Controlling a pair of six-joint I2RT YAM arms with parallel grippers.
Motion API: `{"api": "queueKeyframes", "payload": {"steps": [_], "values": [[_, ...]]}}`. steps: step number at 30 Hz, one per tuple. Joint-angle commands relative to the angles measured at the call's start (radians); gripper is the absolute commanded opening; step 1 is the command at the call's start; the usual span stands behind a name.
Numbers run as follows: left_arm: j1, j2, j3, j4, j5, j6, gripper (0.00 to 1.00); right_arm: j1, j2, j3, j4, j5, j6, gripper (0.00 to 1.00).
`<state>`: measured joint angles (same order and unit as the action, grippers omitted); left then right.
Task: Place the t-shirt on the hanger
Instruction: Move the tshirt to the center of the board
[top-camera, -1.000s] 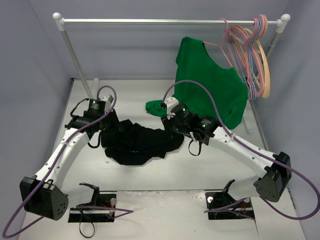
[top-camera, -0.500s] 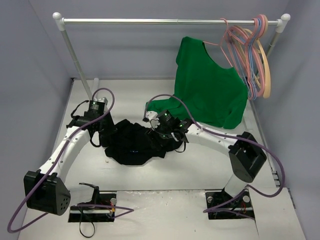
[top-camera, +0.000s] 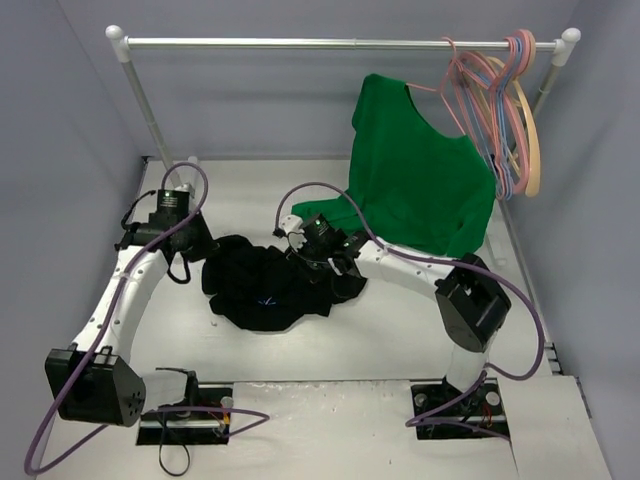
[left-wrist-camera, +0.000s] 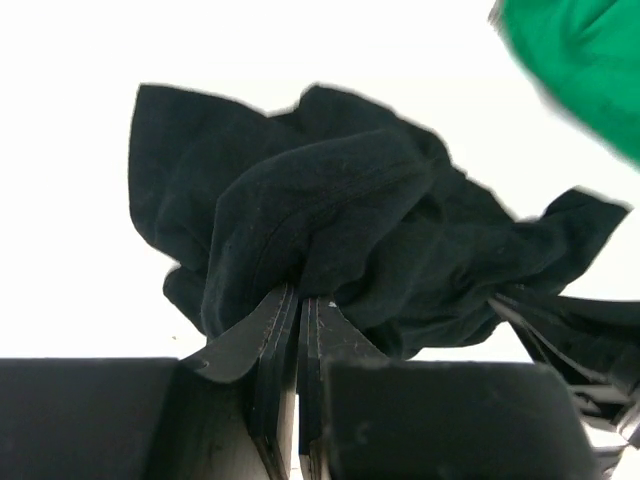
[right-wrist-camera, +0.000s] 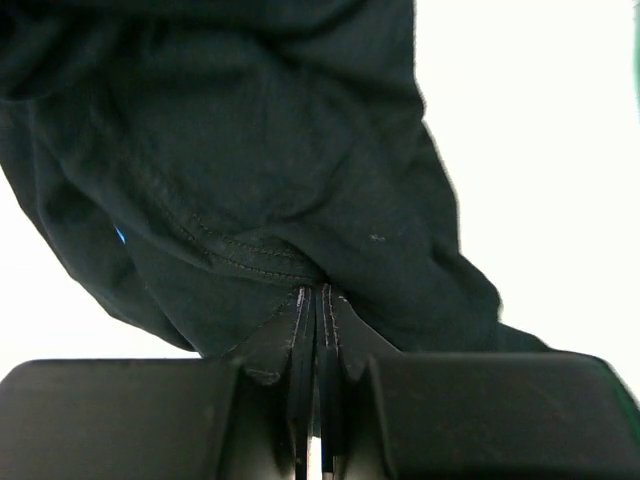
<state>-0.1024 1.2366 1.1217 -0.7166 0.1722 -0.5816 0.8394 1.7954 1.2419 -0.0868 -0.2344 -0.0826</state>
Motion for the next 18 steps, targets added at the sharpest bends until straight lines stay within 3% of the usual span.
{"api": "queueKeyframes", "payload": {"steps": [1,5,10,15,18], "values": [[0.050,0.015,0.156,-0.006,0.021,0.028,0.00,0.007,-0.143,0.108,0.016,0.087,-0.026,0.00],[0.092,0.064,0.367,-0.056,0.033,0.058,0.00,0.006,-0.231,0.314,-0.085,0.174,-0.075,0.00],[0.096,0.098,0.648,-0.102,0.006,0.115,0.00,0.006,-0.370,0.441,-0.093,0.274,-0.106,0.00],[0.096,0.110,0.831,-0.184,0.033,0.187,0.00,0.006,-0.545,0.346,-0.008,0.287,-0.054,0.00],[0.096,0.089,0.842,-0.192,0.172,0.177,0.00,0.006,-0.626,0.262,-0.025,0.300,-0.007,0.00]]}}
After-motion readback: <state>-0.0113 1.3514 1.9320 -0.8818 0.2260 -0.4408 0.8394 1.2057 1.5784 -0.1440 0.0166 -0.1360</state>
